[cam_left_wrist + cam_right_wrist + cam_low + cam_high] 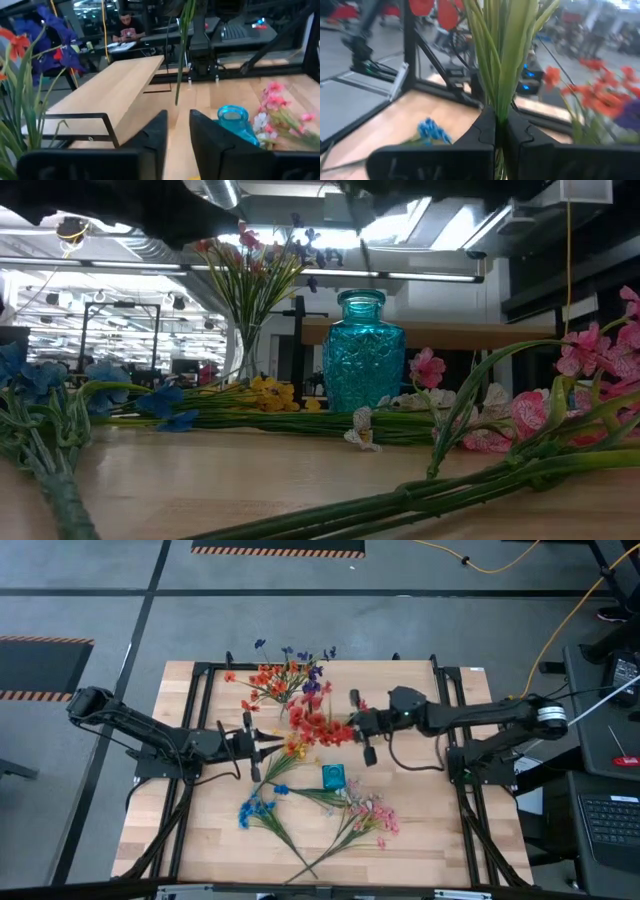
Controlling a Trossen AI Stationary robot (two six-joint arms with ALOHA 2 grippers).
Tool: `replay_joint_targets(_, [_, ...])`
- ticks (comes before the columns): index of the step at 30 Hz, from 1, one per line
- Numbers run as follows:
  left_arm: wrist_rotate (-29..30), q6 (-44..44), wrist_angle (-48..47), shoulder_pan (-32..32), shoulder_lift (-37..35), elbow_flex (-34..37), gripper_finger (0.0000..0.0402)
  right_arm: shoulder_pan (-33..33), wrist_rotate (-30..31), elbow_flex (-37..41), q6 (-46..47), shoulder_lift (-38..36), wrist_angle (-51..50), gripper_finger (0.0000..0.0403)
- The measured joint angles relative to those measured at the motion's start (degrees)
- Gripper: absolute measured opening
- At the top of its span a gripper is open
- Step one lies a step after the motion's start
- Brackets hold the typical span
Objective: Pick and place flowers into a vace then onto a shelf
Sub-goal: Put the red flowers into the transparent vase
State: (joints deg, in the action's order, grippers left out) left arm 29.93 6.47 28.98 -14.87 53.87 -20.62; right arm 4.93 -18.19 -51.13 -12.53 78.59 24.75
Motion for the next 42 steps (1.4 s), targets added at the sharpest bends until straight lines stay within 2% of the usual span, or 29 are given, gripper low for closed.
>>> replay_joint_targets(8, [1.1,2.0,0.7,0.0,0.0,0.0,0.0165,-0.1,-5.3,0.1,0.0,8.5,17.5,0.0006])
replay_joint_targets(12, [1.8,1.8,6.2,0.0,0.0,0.0,0.0195,-0.1,-5.9,0.1,0.0,11.9,23.1,0.0006])
replay_joint_targets(14, [0.0,1.7,8.5,0.0,0.0,0.0,0.0202,-0.1,-5.9,0.1,0.0,13.6,26.2,0.0006])
replay_joint_targets(19, [-5.9,-0.5,10.6,0.3,1.1,0.0,0.0203,-0.1,-5.9,0.1,0.2,16.7,32.9,0.0006])
replay_joint_targets(24, [-7.7,-1.4,13.3,1.9,4.8,-0.4,0.0201,-0.1,-5.9,0.1,0.4,18.5,35.2,0.0006])
replay_joint_targets(32, [-13.4,2.7,13.0,4.7,13.0,-8.1,0.0202,-0.1,-6.0,0.1,3.2,18.5,35.4,0.0006])
replay_joint_targets(42, [-17.9,1.6,12.8,8.0,20.9,-15.0,0.0201,-0.1,-8.5,0.1,3.3,18.5,35.3,0.0006])
